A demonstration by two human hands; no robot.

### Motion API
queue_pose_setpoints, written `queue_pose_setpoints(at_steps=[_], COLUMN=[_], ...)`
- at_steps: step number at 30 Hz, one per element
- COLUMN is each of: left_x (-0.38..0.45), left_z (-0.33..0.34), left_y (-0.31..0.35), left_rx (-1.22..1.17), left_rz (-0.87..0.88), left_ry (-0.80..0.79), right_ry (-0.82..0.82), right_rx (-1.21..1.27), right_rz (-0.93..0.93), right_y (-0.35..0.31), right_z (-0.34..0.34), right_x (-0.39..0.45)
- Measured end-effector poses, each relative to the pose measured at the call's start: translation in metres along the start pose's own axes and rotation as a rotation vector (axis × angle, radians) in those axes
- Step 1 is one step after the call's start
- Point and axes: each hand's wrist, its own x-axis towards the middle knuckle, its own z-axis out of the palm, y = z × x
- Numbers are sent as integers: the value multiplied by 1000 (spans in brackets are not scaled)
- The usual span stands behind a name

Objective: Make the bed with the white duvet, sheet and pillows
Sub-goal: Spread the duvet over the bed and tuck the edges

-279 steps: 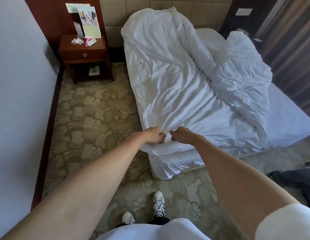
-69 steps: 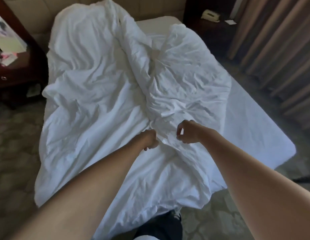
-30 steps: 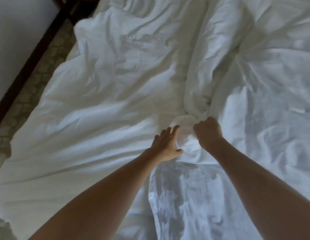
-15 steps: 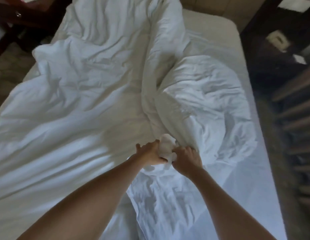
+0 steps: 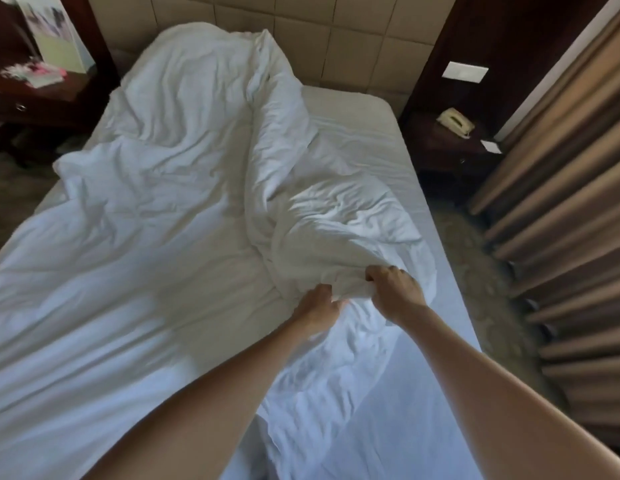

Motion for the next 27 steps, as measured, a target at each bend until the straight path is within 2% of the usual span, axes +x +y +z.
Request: queue_pose_setpoints(at_steps=[4, 9, 13, 19, 24, 27], left_x=[-19, -31, -48, -57, -33, -21], left_z=[46, 132, 218, 309, 356, 374], left_y=[47, 115, 173, 230, 240, 244], left_rx=[-153, -286, -329, -257, -258, -376], left_rz=[15, -52, -98, -41, -32, -105], left_ry=[156, 210, 128, -52, -58, -47], right_ry=[52, 112, 48, -65, -119, -187], right_rx=[-71, -49, -48, 28, 47, 33], right_rz=[-30, -64, -20, 125, 191, 180], right_y=[49, 146, 242, 357, 412, 429], right_z=[-15, -21, -20, -7, 20, 31], right_x=[-23, -48, -81, -121, -137, -134])
